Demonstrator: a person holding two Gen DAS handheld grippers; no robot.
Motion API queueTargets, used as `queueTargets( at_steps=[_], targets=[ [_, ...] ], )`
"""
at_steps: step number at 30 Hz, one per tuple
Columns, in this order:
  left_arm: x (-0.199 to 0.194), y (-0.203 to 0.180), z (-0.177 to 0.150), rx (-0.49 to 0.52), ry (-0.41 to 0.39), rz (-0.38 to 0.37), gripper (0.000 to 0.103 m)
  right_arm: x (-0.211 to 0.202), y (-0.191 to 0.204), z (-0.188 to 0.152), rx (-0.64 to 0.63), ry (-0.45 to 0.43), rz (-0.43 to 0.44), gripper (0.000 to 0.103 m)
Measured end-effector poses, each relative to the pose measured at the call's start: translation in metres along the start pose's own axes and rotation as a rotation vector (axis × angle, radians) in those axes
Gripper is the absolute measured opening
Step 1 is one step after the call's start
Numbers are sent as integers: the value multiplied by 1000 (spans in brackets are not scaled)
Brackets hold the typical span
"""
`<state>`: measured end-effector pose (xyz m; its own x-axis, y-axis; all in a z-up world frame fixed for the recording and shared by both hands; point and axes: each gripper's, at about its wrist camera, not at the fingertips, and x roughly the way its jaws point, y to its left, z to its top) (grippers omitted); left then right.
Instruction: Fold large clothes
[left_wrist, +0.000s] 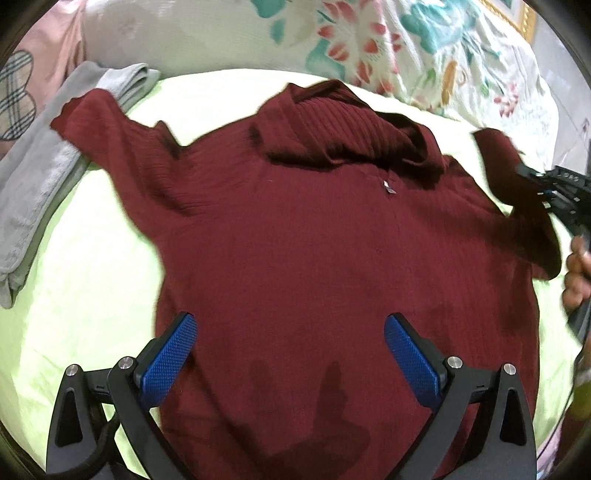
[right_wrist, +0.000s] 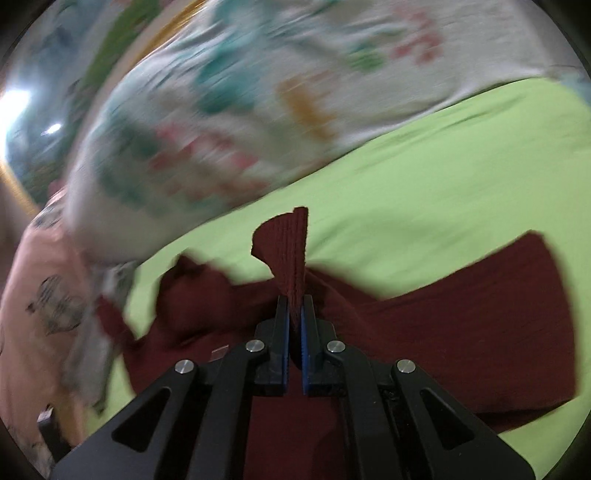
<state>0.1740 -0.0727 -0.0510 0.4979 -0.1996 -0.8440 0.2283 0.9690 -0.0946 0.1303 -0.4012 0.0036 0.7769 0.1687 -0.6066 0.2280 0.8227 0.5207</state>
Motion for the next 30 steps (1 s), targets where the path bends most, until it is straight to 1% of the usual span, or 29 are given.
queueTargets(
  at_steps=[2, 6, 8, 10, 12, 15, 16, 18, 19, 20, 22, 24, 28, 29, 30],
  targets=[
    [-5, 15, -2, -25, -9, -5, 101, 21, 38, -18, -23, 34, 79, 5],
    [-11, 40, -5, -69, -22, -15, 101, 61, 102, -49, -83, 102, 178, 5],
    [-12, 51, -6, -91, -29, -27, 101, 77, 124, -63, -99, 131, 210, 5],
    [-11, 61, -7, -108, -32, -38, 101, 97, 138, -75, -102, 174, 247, 5],
    [-9, 67, -7, -120, -31, -48, 101, 115, 151, -86, -104, 210, 266, 5],
    [-5, 74, -3, -137, -34, -66, 101, 134, 155, -98, -88, 253, 294, 6],
    [-4, 75, -1, -141, -35, -72, 101, 136, 153, -100, -78, 271, 311, 9],
    [2, 74, 5, -151, -36, -101, 101, 140, 150, -104, -54, 306, 326, 11],
    [5, 71, 8, -153, -33, -114, 101, 140, 147, -105, -39, 316, 331, 14],
    [9, 69, 12, -154, -29, -129, 101, 136, 144, -105, -33, 317, 335, 15],
    [16, 62, 19, -151, -25, -151, 101, 123, 137, -103, -19, 296, 339, 16],
    [28, 53, 31, -148, -16, -174, 101, 100, 123, -99, 5, 255, 327, 17],
    [66, 33, 57, -163, 37, -209, 100, 53, 95, -95, 31, 181, 284, 17],
    [76, 29, 62, -167, 51, -208, 97, 43, 89, -96, 36, 169, 273, 17],
    [84, 27, 66, -167, 62, -210, 89, 30, 82, -98, 41, 153, 261, 17]
  ],
)
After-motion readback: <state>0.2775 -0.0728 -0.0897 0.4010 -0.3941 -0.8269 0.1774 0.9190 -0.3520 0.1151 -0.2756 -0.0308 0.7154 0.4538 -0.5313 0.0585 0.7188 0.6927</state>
